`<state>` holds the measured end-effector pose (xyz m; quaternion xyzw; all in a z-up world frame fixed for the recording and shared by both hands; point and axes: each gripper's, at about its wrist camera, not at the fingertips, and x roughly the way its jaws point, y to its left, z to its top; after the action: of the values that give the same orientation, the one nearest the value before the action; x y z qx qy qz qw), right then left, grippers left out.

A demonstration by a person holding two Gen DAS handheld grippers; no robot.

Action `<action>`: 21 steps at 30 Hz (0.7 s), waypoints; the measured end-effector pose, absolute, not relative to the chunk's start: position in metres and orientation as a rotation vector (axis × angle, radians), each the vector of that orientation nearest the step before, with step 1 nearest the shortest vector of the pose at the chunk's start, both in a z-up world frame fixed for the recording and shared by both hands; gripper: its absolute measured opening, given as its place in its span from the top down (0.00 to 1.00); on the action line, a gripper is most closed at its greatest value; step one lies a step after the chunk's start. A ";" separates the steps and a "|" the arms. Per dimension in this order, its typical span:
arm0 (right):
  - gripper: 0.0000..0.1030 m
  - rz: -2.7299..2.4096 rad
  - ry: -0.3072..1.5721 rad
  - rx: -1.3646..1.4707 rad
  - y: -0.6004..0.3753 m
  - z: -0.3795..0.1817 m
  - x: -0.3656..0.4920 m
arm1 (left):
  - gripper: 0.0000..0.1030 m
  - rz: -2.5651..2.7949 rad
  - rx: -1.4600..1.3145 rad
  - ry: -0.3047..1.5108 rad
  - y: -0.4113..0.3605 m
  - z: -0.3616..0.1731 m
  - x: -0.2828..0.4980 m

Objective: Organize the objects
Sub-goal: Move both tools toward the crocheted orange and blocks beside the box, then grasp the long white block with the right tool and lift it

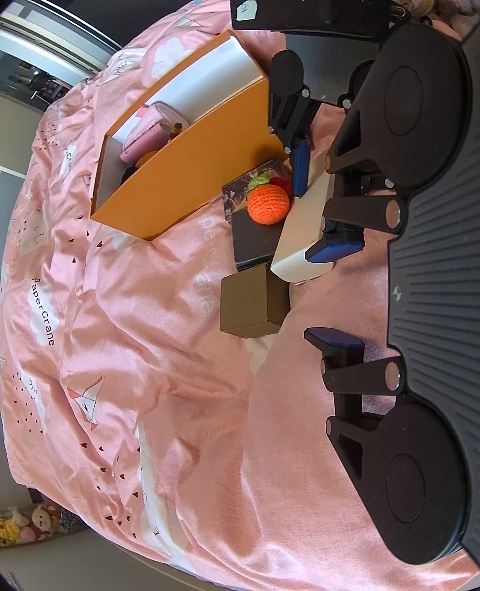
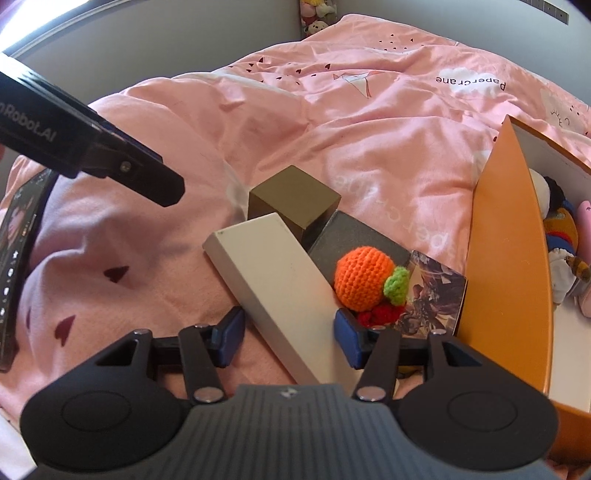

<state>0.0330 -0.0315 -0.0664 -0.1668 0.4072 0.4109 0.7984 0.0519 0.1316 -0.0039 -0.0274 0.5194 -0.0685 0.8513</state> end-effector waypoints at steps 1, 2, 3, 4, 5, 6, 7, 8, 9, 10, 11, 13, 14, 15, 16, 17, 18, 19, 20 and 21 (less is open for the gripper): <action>0.43 0.878 0.871 -0.368 -0.030 -0.068 0.033 | 0.54 -0.145 -0.051 1.096 0.131 -0.004 0.053; 0.42 0.873 0.867 -0.377 -0.027 -0.069 0.033 | 0.54 -0.145 -0.046 1.098 0.130 -0.004 0.053; 0.42 0.870 0.861 -0.387 -0.026 -0.070 0.033 | 0.54 -0.145 -0.042 1.101 0.130 -0.005 0.054; 0.42 0.867 0.855 -0.395 -0.024 -0.072 0.033 | 0.54 -0.145 -0.039 1.103 0.129 -0.005 0.055; 0.42 0.864 0.850 -0.401 -0.023 -0.073 0.033 | 0.54 -0.144 -0.036 1.105 0.129 -0.006 0.055; 0.43 0.859 0.844 -0.405 -0.022 -0.075 0.034 | 0.54 -0.143 -0.035 1.107 0.128 -0.006 0.056; 0.44 0.853 0.842 -0.405 -0.021 -0.076 0.035 | 0.54 -0.143 -0.031 1.110 0.128 -0.006 0.057; 0.45 0.847 0.842 -0.403 -0.021 -0.076 0.036 | 0.54 -0.142 -0.027 1.112 0.127 -0.006 0.057; 0.45 0.846 0.842 -0.399 -0.022 -0.076 0.037 | 0.54 -0.142 -0.022 1.114 0.127 -0.006 0.057; 0.47 0.846 0.838 -0.398 -0.022 -0.075 0.037 | 0.54 -0.141 -0.017 1.115 0.126 -0.005 0.057; 0.50 0.846 0.829 -0.400 -0.023 -0.073 0.035 | 0.54 -0.141 -0.011 1.116 0.125 -0.004 0.058; 0.56 0.843 0.806 -0.409 -0.024 -0.068 0.032 | 0.54 -0.139 0.001 1.116 0.124 -0.002 0.058; 0.59 0.840 0.795 -0.407 -0.025 -0.064 0.032 | 0.54 -0.139 0.007 1.115 0.124 -0.002 0.058; 0.61 0.832 0.787 -0.399 -0.027 -0.061 0.032 | 0.54 -0.139 0.012 1.114 0.124 -0.001 0.058; 0.64 0.822 0.781 -0.388 -0.030 -0.058 0.034 | 0.54 -0.140 0.016 1.114 0.123 -0.001 0.058; 0.65 0.809 0.778 -0.370 -0.033 -0.054 0.037 | 0.54 -0.139 0.018 1.113 0.123 0.000 0.059; 0.66 0.801 0.781 -0.346 -0.037 -0.050 0.040 | 0.54 -0.139 0.020 1.112 0.122 0.000 0.059; 0.67 0.798 0.786 -0.320 -0.041 -0.047 0.043 | 0.54 -0.140 0.023 1.110 0.121 0.000 0.060; 0.68 0.795 0.793 -0.290 -0.045 -0.043 0.047 | 0.54 -0.141 0.025 1.107 0.121 0.001 0.060; 0.69 0.791 0.794 -0.268 -0.049 -0.040 0.050 | 0.54 -0.143 0.028 1.104 0.120 0.002 0.060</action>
<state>0.0497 -0.0485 -0.0397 -0.1267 0.3754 0.3741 0.8385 0.0605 0.1204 0.0020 0.0131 0.5237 -0.0680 0.8491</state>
